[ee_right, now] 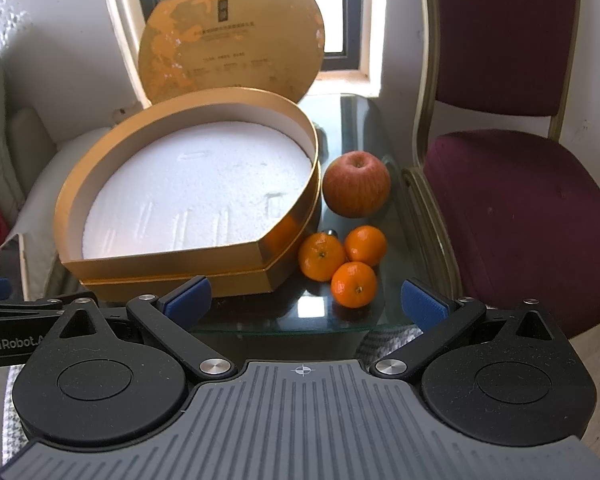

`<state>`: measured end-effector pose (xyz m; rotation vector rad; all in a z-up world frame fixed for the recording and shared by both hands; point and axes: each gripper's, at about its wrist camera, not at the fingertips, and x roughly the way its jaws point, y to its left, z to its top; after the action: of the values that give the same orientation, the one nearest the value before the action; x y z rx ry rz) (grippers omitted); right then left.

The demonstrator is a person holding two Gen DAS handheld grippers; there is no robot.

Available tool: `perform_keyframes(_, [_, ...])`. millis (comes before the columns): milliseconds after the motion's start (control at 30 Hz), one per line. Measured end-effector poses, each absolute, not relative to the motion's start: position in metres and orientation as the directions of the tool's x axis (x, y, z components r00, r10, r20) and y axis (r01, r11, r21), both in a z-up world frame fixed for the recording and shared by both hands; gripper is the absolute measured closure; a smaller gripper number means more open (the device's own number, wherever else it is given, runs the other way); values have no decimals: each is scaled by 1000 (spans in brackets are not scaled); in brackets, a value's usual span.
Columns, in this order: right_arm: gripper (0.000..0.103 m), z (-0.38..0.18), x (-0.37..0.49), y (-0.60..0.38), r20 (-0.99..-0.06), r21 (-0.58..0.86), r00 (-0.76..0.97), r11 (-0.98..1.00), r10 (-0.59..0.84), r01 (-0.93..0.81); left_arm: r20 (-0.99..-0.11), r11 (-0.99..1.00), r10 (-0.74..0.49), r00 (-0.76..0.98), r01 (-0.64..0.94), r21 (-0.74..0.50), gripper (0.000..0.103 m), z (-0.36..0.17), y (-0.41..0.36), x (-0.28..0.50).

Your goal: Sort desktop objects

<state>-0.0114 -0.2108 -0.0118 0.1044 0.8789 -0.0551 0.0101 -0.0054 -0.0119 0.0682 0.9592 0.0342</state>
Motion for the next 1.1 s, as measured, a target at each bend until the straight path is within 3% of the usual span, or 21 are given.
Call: perform_keyframes(1100, [0,-61,21,-262,-807,161,581,986,110,37,-875,991,-40,482,129,26,1,-36,-26,33])
